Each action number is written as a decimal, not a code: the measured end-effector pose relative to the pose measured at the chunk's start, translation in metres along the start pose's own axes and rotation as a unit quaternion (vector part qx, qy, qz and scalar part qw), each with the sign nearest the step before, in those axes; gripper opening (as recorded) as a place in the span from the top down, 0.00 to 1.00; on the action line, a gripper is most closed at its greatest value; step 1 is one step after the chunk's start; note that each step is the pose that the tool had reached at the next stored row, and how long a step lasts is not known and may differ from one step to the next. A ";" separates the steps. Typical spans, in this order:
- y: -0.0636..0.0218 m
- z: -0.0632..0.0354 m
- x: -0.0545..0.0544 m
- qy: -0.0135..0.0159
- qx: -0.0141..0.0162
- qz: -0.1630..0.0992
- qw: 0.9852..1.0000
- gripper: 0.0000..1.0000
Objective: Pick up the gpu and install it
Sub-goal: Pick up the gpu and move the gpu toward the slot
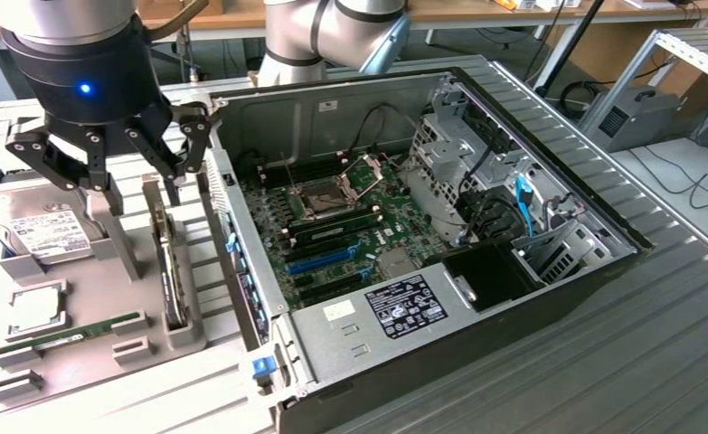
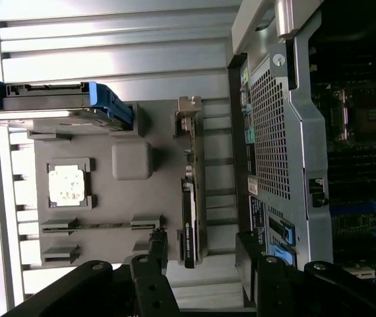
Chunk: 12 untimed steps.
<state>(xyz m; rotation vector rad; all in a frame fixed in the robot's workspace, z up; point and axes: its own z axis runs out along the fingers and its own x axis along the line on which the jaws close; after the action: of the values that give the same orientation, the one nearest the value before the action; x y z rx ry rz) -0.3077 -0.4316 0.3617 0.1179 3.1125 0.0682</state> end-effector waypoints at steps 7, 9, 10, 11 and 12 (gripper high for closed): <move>-0.0003 0.0066 0.000 0.000 0.000 0.000 1.000 0.46; -0.0003 0.0076 0.000 0.000 0.000 0.000 1.000 0.46; -0.0004 0.0081 0.000 0.000 0.000 0.000 1.000 0.46; -0.0004 0.0085 0.000 0.000 0.000 0.000 1.000 0.46; -0.0004 0.0089 0.000 0.000 0.000 0.000 1.000 0.46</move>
<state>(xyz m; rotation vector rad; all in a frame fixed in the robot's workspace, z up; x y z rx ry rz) -0.3077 -0.4316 0.3527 0.1180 3.1124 0.0682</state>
